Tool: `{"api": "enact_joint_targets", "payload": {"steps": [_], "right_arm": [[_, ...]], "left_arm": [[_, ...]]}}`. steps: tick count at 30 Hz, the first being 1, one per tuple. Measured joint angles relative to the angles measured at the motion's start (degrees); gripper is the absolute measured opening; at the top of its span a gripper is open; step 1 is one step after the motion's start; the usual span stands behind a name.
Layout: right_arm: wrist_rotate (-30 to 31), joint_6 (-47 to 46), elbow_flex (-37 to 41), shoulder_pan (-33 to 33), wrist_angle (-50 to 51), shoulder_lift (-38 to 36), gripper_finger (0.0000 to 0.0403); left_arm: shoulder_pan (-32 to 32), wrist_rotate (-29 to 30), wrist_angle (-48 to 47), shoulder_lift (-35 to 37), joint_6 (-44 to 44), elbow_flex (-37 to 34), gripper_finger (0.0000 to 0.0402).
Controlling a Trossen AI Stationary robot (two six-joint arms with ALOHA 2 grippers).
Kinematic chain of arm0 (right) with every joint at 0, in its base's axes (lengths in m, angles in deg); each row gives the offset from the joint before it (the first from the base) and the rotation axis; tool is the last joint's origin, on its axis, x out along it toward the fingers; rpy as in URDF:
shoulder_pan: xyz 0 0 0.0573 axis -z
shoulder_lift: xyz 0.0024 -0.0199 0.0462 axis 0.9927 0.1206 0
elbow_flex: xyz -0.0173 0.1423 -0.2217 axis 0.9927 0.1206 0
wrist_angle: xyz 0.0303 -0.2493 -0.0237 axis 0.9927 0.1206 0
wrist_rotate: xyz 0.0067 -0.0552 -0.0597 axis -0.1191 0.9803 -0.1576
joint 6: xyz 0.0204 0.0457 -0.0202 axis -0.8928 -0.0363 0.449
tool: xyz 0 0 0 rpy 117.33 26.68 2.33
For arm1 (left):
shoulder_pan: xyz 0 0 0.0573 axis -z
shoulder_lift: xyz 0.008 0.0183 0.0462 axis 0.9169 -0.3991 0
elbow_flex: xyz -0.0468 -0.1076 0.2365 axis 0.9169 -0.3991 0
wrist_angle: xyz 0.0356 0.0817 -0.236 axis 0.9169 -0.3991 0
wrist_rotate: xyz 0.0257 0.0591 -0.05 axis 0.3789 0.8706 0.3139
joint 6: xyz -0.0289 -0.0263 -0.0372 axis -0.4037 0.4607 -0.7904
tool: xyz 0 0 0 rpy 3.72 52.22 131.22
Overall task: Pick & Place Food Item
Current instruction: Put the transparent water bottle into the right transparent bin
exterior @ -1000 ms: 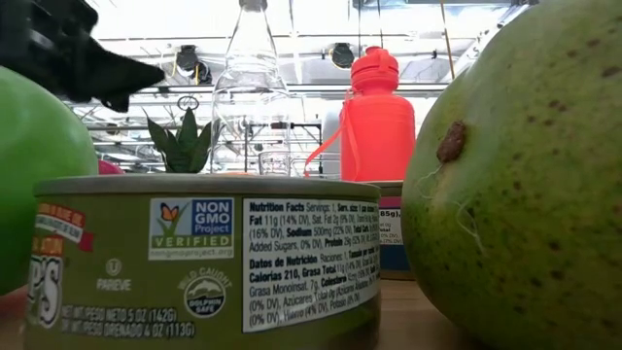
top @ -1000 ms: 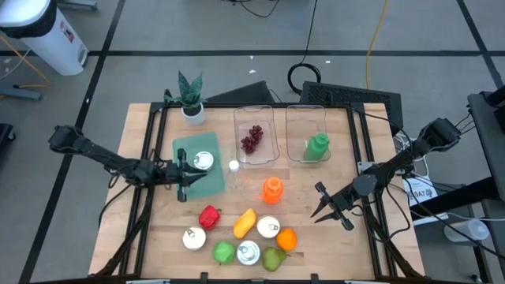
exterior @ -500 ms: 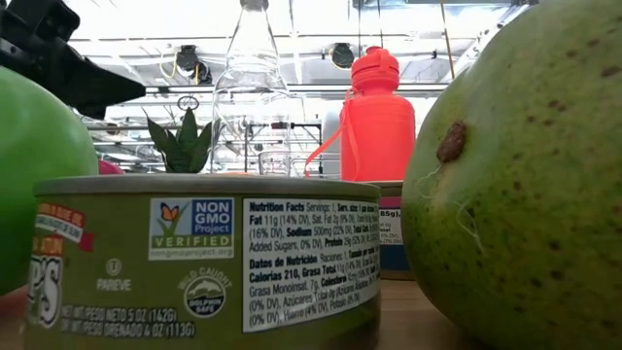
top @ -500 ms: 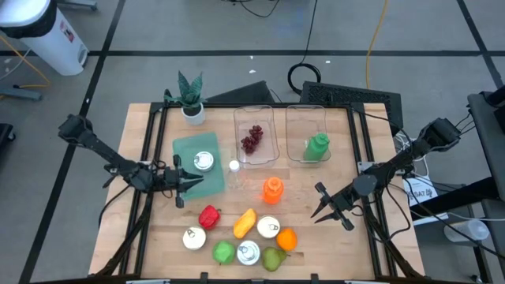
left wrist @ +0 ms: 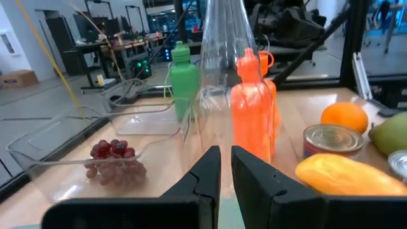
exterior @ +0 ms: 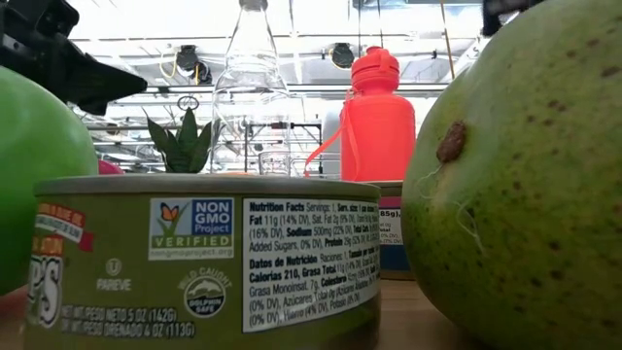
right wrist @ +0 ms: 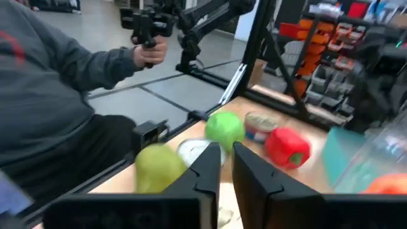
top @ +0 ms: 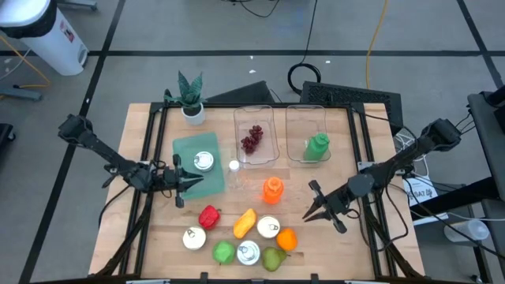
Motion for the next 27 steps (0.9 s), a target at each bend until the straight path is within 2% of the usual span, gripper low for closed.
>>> {"api": "enact_joint_targets", "payload": {"steps": [5,11,14,20,27], "right_arm": [[-2.35,1.00,-3.16,1.26,2.36,-0.04,0.0007],[-3.01,-2.28,-2.97,1.56,9.38,-0.02,0.0001],[-3.02,-2.76,-1.53,1.53,8.36,-0.02,0.0001],[-3.02,-3.38,0.67,1.58,5.00,-0.02,0.0001],[-3.03,-5.03,0.71,1.51,5.09,-0.02,0.0002]], "left_arm": [[0.00,-0.04,3.58,0.00,-3.94,0.00,0.0049],[-0.07,0.23,7.65,-0.81,1.03,0.68,0.0050],[-0.09,0.12,8.40,-2.30,3.29,3.98,0.0067],[-0.93,0.48,4.02,-10.97,6.84,14.85,0.0159],[-6.09,0.34,-3.52,-20.78,6.69,28.55,0.0327]]}}
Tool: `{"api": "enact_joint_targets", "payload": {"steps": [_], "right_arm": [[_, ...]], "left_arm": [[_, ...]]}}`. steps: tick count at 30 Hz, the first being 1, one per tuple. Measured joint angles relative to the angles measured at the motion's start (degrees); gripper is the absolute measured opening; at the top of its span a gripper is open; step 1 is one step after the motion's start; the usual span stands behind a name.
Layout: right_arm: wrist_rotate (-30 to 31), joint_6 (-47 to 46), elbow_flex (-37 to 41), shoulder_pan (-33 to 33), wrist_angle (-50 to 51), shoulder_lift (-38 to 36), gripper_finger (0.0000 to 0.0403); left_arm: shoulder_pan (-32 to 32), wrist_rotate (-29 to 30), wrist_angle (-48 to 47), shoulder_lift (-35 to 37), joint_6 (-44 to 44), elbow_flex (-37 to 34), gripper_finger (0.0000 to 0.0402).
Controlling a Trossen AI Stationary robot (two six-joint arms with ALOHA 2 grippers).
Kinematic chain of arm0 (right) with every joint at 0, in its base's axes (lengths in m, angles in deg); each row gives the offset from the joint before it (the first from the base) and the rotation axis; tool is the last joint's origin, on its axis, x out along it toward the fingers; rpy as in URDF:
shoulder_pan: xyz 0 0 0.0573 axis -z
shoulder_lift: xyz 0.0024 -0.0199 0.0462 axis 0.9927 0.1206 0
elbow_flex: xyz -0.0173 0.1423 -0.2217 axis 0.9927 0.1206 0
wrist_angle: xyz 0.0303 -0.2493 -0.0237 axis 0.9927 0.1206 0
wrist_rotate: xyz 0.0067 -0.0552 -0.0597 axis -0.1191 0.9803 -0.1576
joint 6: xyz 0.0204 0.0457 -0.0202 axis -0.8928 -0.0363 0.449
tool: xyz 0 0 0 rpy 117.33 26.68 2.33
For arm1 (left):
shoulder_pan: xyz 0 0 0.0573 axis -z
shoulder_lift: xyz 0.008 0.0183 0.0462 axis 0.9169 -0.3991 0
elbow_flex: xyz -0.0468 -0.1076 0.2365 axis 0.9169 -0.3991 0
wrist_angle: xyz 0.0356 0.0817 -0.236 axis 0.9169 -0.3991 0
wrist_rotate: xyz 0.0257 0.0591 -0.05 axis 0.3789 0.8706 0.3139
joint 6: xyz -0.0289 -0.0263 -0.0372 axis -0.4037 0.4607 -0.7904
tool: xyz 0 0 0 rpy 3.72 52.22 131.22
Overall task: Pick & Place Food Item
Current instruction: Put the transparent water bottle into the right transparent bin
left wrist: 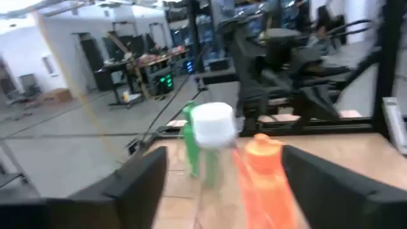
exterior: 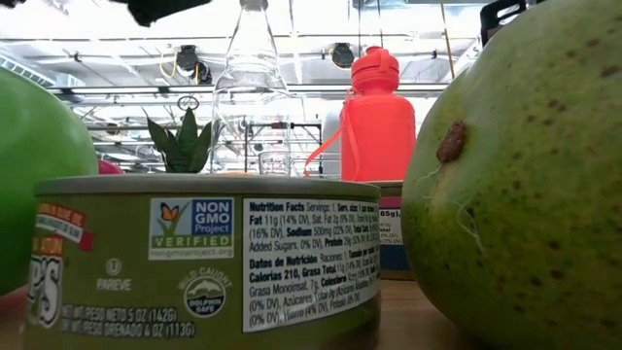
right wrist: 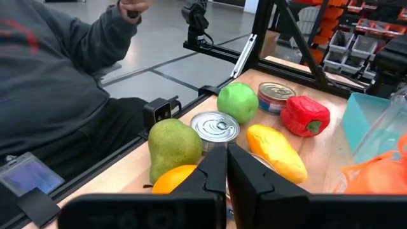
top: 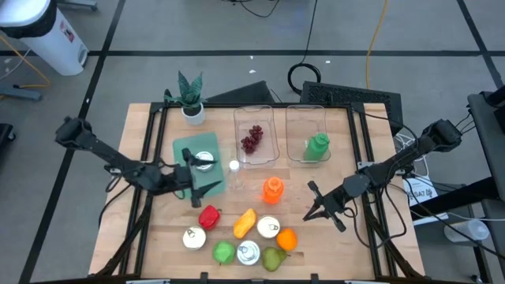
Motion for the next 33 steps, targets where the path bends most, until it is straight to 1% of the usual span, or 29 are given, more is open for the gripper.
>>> {"api": "enact_joint_targets", "payload": {"steps": [2,4,6,8,10,13,16,25,28,33], "right_arm": [[0.02,-0.60,0.00,0.02,0.02,0.00,0.0002],[-0.01,-0.62,0.02,0.01,0.14,0.00,0.0002],[-0.02,-0.62,0.02,0.00,0.65,0.00,0.0002],[-0.03,-0.62,0.02,0.00,0.92,0.00,0.0002],[-0.14,-0.62,0.02,0.00,0.92,0.00,0.0002],[-0.16,-0.62,0.02,0.00,0.94,0.00,0.0002],[-0.16,-0.62,0.02,0.00,0.94,0.00,0.0002],[-0.16,-0.62,0.02,0.00,0.90,0.00,0.0002],[-0.16,-0.62,0.02,0.00,0.90,0.00,0.0002],[-0.16,-0.62,0.02,0.00,0.90,0.00,0.0002]], "left_arm": [[-1.93,0.02,-2.37,-1.63,-0.57,2.99,0.0375],[-3.99,-0.01,-4.82,-2.58,-1.41,5.19,0.0391],[-6.07,-1.09,-6.21,-2.91,-3.03,6.67,0.0379],[-8.27,-4.54,-7.13,-2.80,-4.14,7.64,0.0371],[-10.15,-8.28,-8.13,-2.76,-5.21,7.80,0.0376],[-12.35,-13.94,-9.68,-2.85,-6.52,7.78,0.0395],[-14.18,-18.39,-9.72,-2.80,-7.29,7.78,0.0394],[-19.85,-25.63,-11.34,-3.90,-10.00,7.73,0.0399],[-21.26,-28.66,-11.21,-5.53,-11.04,7.73,0.0399],[-22.21,-31.52,-9.66,-8.08,-10.86,7.68,0.0400]]}}
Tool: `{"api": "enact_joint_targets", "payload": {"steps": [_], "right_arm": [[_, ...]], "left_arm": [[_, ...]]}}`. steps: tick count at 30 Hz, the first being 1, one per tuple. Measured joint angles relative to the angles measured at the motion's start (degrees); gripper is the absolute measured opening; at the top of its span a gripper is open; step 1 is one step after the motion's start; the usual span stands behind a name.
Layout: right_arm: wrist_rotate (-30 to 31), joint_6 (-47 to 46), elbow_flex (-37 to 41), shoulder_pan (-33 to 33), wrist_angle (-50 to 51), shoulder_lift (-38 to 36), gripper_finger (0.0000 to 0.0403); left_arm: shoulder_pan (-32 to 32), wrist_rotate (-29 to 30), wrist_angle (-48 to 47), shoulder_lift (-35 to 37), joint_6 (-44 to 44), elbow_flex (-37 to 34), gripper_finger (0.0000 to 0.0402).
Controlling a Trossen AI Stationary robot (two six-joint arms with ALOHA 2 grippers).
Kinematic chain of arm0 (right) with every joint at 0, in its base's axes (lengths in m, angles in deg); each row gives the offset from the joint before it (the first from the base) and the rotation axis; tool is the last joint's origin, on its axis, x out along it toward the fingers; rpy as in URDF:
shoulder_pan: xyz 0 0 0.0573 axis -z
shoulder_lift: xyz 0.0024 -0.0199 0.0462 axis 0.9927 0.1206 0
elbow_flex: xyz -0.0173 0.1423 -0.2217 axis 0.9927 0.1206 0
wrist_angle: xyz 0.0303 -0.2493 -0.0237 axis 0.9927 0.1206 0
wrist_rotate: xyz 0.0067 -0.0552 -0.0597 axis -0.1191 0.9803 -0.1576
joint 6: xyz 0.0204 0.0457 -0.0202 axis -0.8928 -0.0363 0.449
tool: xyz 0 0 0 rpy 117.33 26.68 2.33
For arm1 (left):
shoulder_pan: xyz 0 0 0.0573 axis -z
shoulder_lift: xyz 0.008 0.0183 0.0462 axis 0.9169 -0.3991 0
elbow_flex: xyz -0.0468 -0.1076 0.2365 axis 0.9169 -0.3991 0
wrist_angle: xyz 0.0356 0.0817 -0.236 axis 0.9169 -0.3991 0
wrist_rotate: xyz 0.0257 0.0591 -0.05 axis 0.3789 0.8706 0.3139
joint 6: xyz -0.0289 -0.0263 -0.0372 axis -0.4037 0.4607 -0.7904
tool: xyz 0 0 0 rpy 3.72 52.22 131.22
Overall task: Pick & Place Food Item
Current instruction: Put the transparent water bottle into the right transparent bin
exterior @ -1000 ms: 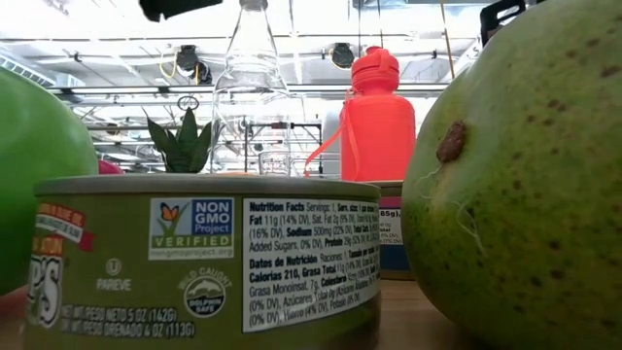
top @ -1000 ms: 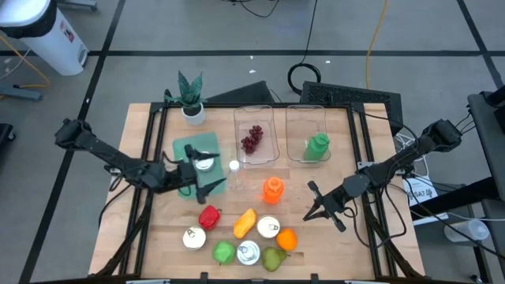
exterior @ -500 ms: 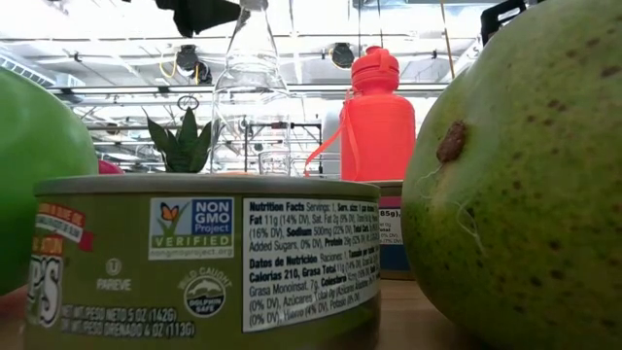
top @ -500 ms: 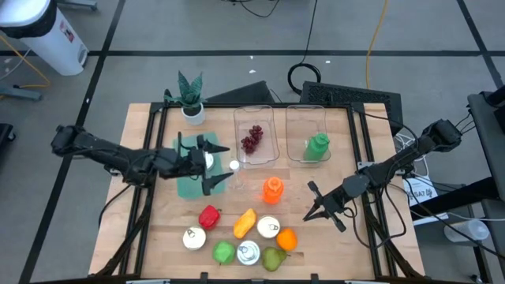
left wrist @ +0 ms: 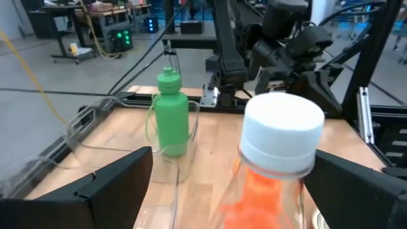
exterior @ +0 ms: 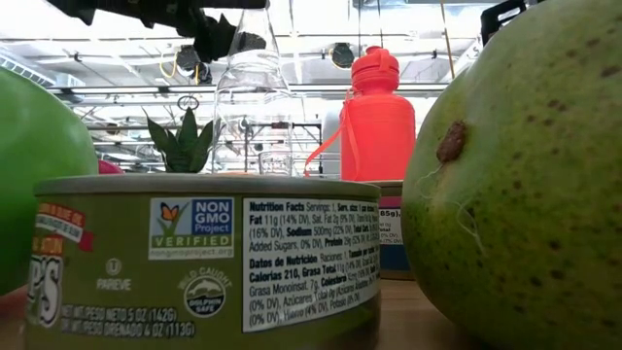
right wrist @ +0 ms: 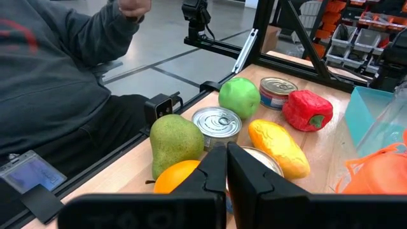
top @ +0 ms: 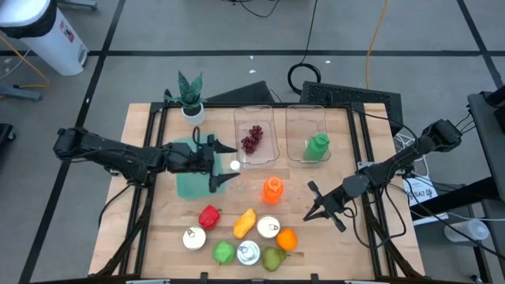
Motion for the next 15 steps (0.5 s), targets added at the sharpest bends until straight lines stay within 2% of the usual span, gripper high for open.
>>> {"api": "enact_joint_targets", "payload": {"steps": [9,15], "right_arm": [[0.00,0.13,0.02,0.00,0.00,0.00,0.0002],[0.00,0.48,0.02,-0.01,-0.01,0.00,0.0002]], "left_arm": [[-0.92,-1.52,2.41,-2.31,1.63,-0.02,0.0395],[-0.92,-4.45,2.73,-2.28,1.88,-0.02,0.0365]]}}
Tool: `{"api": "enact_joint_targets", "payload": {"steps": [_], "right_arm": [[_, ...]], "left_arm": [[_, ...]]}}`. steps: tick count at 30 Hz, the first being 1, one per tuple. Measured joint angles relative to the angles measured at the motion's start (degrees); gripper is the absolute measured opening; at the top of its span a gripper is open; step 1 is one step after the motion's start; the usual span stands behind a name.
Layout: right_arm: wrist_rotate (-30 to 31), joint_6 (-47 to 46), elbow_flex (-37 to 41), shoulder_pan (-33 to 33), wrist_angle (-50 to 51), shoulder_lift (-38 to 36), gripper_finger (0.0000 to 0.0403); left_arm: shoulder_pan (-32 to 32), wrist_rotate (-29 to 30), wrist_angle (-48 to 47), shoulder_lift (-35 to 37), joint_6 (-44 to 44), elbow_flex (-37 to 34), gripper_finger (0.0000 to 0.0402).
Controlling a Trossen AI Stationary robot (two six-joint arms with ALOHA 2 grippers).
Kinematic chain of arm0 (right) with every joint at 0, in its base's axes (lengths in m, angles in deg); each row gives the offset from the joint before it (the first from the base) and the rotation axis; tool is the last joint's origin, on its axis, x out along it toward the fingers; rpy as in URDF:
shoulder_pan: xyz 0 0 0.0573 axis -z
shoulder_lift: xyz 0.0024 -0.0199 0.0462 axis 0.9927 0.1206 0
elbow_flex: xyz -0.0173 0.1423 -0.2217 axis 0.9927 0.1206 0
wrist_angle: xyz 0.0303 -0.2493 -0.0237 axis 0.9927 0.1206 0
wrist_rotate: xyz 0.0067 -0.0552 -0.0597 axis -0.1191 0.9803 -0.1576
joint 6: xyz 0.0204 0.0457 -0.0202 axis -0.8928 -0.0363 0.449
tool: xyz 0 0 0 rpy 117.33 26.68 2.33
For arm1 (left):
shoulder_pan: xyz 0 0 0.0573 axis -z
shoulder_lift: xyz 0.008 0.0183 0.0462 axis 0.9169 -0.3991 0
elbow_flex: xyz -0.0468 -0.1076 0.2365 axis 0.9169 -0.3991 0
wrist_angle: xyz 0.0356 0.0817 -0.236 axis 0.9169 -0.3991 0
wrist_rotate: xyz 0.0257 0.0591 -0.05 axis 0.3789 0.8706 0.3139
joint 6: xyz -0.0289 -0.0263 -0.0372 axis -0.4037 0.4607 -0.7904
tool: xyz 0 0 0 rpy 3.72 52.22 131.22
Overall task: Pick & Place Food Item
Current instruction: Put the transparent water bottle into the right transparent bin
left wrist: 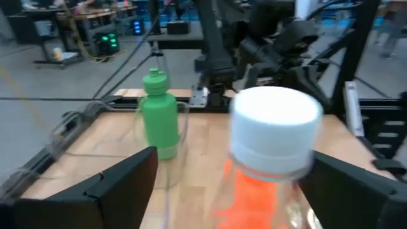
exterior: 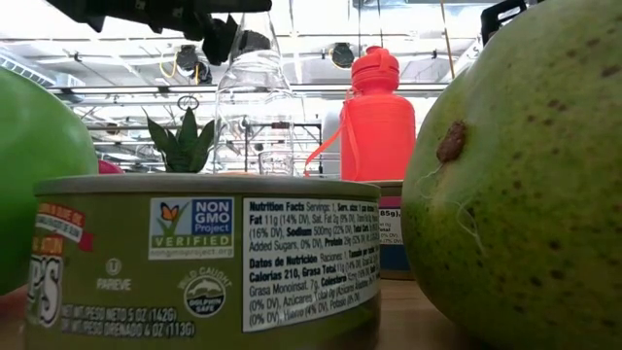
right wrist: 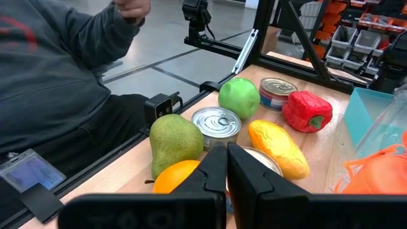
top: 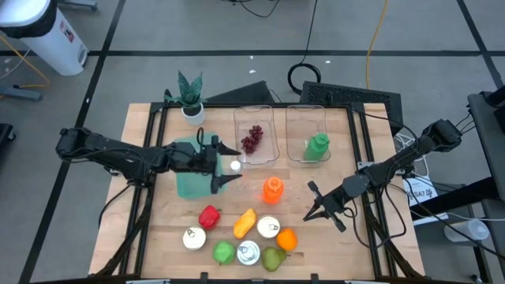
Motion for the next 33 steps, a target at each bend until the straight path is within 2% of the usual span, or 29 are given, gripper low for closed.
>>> {"api": "enact_joint_targets", "payload": {"steps": [6,15,21,24,33], "right_arm": [[0.00,0.06,0.00,-0.01,-0.01,0.00,0.0002],[0.00,0.20,0.00,0.01,-0.01,0.00,0.0002],[0.00,0.20,0.00,-0.01,-0.01,0.00,0.0002],[0.00,0.20,0.00,-0.01,-0.01,0.00,0.0002],[0.00,0.20,0.00,-0.01,-0.01,0.00,0.0002]], "left_arm": [[0.00,-2.83,2.56,0.02,-0.03,0.00,0.0291],[0.00,-1.12,3.02,0.02,-0.12,0.02,0.0134],[0.53,-0.85,5.15,0.03,2.38,0.18,0.0132],[1.05,0.39,4.04,0.02,2.47,2.97,0.0132],[2.16,7.60,-17.46,-1.32,1.84,24.98,0.0132]]}}
